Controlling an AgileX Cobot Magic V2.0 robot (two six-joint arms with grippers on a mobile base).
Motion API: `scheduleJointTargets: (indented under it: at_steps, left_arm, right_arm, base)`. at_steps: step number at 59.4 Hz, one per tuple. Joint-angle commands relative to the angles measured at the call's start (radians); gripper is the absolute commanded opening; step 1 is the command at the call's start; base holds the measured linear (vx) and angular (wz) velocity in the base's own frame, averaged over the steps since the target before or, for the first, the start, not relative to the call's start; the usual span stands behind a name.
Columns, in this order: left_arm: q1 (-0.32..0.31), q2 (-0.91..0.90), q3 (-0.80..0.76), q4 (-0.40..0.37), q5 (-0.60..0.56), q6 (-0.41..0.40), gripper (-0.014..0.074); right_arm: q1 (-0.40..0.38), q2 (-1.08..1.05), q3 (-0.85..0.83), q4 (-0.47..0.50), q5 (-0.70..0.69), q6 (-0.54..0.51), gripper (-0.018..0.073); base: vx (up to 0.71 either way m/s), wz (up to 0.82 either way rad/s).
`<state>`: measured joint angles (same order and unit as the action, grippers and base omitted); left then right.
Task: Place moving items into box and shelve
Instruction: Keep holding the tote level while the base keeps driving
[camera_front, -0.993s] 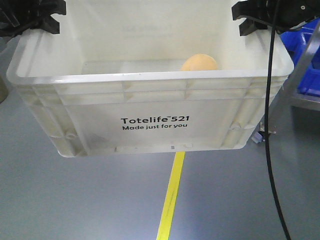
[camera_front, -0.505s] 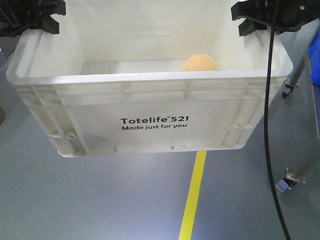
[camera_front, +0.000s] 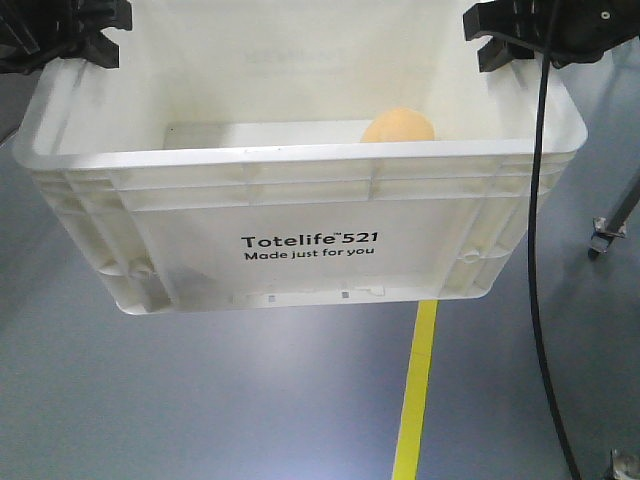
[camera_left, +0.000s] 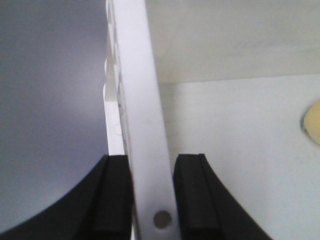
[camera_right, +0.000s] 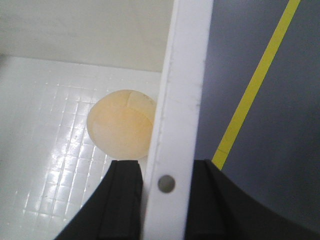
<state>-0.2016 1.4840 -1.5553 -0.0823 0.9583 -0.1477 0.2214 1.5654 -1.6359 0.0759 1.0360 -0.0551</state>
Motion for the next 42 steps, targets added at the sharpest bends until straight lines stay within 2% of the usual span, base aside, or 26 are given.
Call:
scheduleJointTargets:
  at_steps: [1, 42]
  left_arm:
    - [-0.013, -0.056, -0.050, -0.077, -0.137, 0.007, -0.0015]
    - [-0.013, -0.056, -0.050, -0.076, -0.137, 0.007, -0.0015]
  right_arm:
    - [0.011, -0.055, -0.046, 0.061, -0.119, -0.034, -0.0013]
    - [0.011, -0.055, -0.046, 0.062, -0.119, -0.035, -0.0013]
  base:
    - [0.62, -0.06]
    - [0.61, -0.16]
